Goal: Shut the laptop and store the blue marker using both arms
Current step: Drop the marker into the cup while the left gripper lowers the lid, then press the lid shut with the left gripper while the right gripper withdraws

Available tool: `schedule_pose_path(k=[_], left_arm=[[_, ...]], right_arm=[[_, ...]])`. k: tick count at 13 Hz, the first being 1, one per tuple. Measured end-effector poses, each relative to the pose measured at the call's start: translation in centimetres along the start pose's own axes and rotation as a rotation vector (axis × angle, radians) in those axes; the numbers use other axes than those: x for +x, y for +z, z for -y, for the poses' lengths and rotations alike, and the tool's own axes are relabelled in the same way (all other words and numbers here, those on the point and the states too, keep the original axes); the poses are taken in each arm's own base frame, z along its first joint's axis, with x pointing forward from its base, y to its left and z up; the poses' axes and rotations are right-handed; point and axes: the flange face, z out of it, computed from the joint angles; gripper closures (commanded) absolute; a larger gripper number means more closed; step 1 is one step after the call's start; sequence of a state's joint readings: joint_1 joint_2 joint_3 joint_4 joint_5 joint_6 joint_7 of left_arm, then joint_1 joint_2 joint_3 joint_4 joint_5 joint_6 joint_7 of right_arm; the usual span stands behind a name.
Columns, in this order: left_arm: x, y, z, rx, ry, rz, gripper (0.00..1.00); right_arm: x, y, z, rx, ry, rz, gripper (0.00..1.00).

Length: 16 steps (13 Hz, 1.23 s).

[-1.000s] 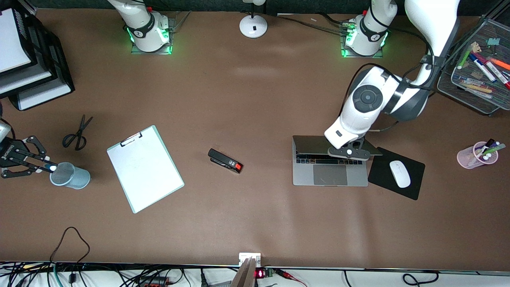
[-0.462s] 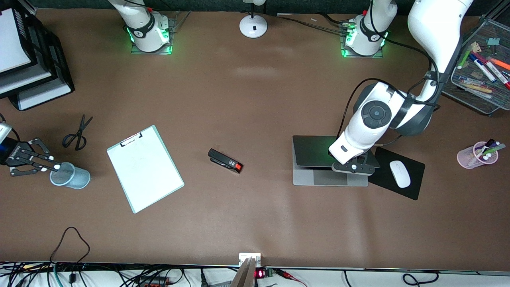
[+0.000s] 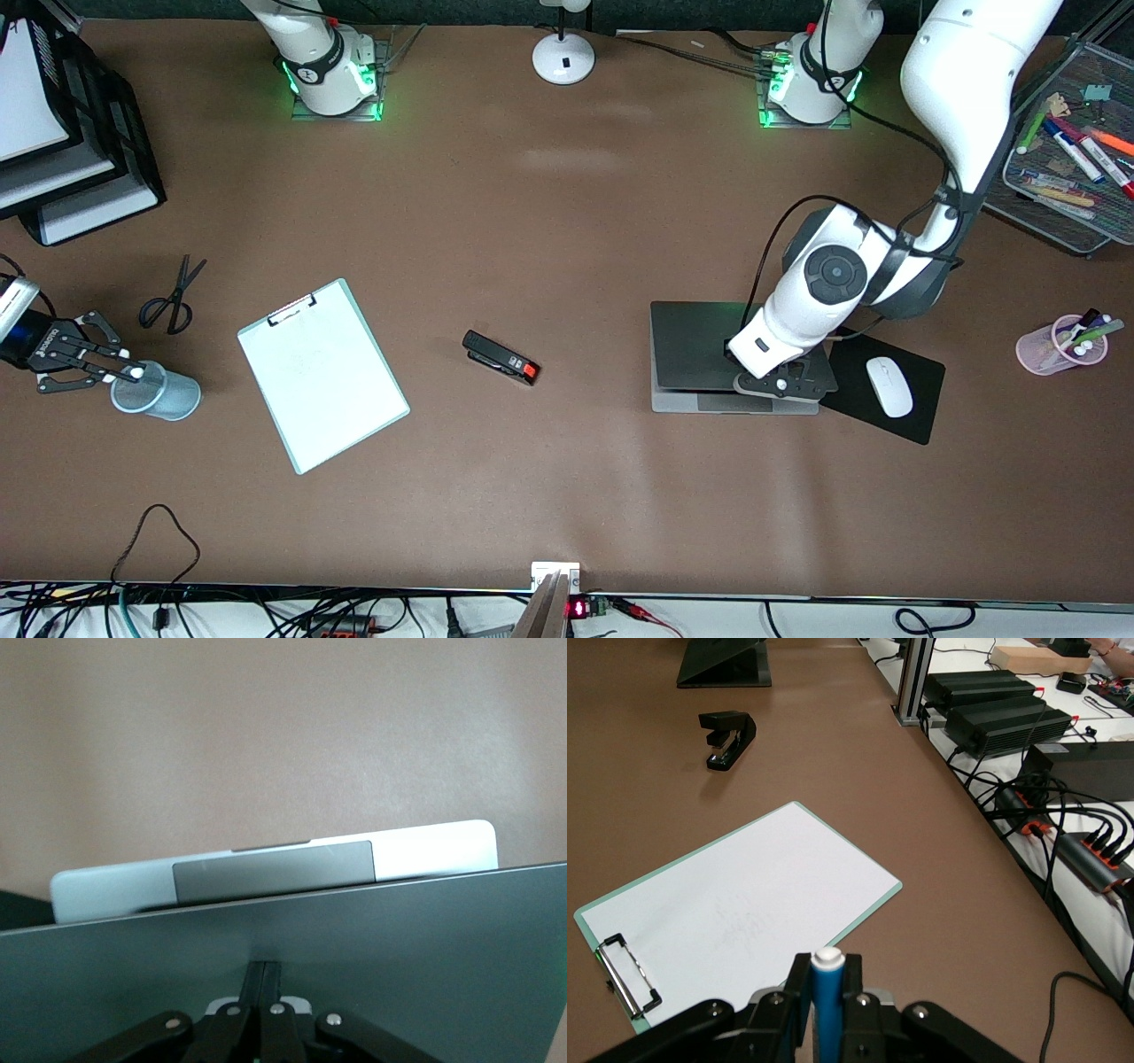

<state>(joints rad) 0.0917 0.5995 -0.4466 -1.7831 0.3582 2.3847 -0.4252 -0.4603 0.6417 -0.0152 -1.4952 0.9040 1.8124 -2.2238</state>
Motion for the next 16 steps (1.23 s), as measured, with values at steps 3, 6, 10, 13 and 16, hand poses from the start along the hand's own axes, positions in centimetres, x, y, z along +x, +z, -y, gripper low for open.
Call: schedule_pose_path(k=[3,6,10,13,16], left_arm=[[0.3,2.7,0.8,0.008,0.039,-0.039,1.0],[0.0,5.4,0.9,0.016,0.085,-0.053,1.0],[0.1,5.7,0.9,0.011,0.084,-0.057,1.0],[0.3,5.5,0.9,0.011,0.083,-0.061,1.0],[1.0,4.1,1.4,0.036,0.075,-0.052,1.0]], right_arm=[[-0.6,0.1,0.1,0.0,0.006,-0.003,0.0],[-0.8,-0.6,0.0,-0.011,0.01,0.0,0.0],[0.9,-1.4,-0.5,-0.001,0.089,0.035,0.0],[5.8,-2.6,-2.1,0.017,0.183,0.165,0.0],[11.8,-4.0,-3.1,0.004,0.277,0.325,0.0]])
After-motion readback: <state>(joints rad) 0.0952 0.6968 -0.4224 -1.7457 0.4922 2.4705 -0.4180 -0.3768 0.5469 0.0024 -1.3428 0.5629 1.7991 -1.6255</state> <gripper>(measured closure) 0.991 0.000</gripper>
